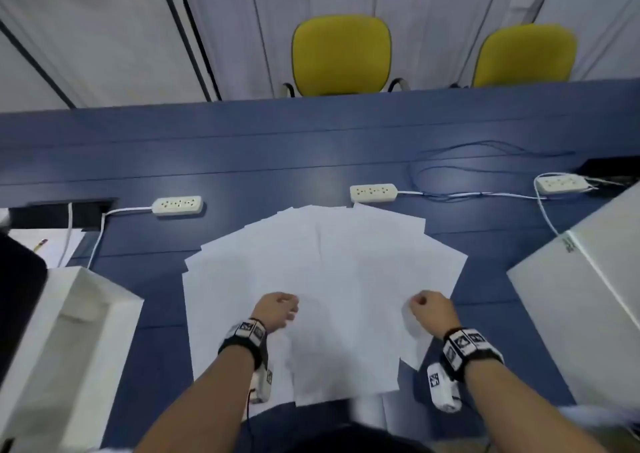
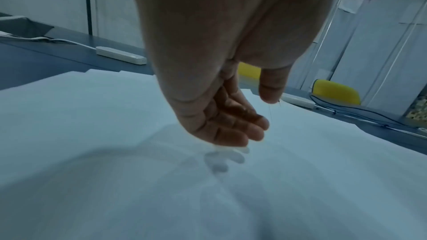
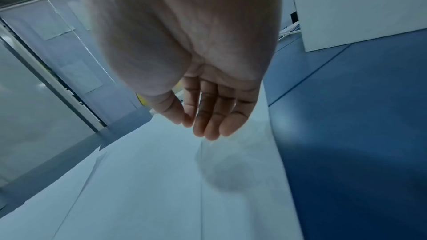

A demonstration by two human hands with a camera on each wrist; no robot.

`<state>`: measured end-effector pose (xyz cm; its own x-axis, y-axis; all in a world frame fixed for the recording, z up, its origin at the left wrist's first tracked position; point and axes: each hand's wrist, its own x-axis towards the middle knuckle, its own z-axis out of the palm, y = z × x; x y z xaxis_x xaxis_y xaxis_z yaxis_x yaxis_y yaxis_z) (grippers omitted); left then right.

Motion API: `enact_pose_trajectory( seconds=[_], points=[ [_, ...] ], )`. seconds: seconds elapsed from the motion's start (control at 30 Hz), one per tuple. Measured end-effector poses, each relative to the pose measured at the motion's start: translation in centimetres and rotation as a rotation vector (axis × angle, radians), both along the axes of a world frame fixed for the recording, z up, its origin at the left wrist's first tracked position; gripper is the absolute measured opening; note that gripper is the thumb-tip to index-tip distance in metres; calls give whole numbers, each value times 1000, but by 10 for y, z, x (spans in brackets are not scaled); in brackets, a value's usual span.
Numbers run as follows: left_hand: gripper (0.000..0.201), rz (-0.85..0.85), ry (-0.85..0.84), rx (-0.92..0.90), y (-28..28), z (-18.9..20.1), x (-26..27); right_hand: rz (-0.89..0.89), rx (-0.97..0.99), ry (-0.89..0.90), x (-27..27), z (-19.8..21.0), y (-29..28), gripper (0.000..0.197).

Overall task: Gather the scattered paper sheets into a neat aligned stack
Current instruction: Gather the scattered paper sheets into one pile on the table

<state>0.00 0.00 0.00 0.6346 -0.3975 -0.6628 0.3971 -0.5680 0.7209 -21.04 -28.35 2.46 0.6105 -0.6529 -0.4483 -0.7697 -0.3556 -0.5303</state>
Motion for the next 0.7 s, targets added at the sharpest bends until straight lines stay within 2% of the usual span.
enact_pose_trajectory(
  seconds=[0.2, 0.37, 0.53, 0.7],
  points=[
    [13, 0, -86, 55, -19, 1, 27, -53, 9, -1, 28, -1, -17, 11],
    [29, 30, -81, 62, -26, -2, 43, -73, 22, -15, 45, -5, -23, 11],
    [27, 85, -56, 52, -35, -2, 51, -121, 38, -9, 56, -10, -25, 17],
    [41, 65, -133, 216, -36, -9, 64, -204, 5, 56, 62, -14, -37, 14]
  ],
)
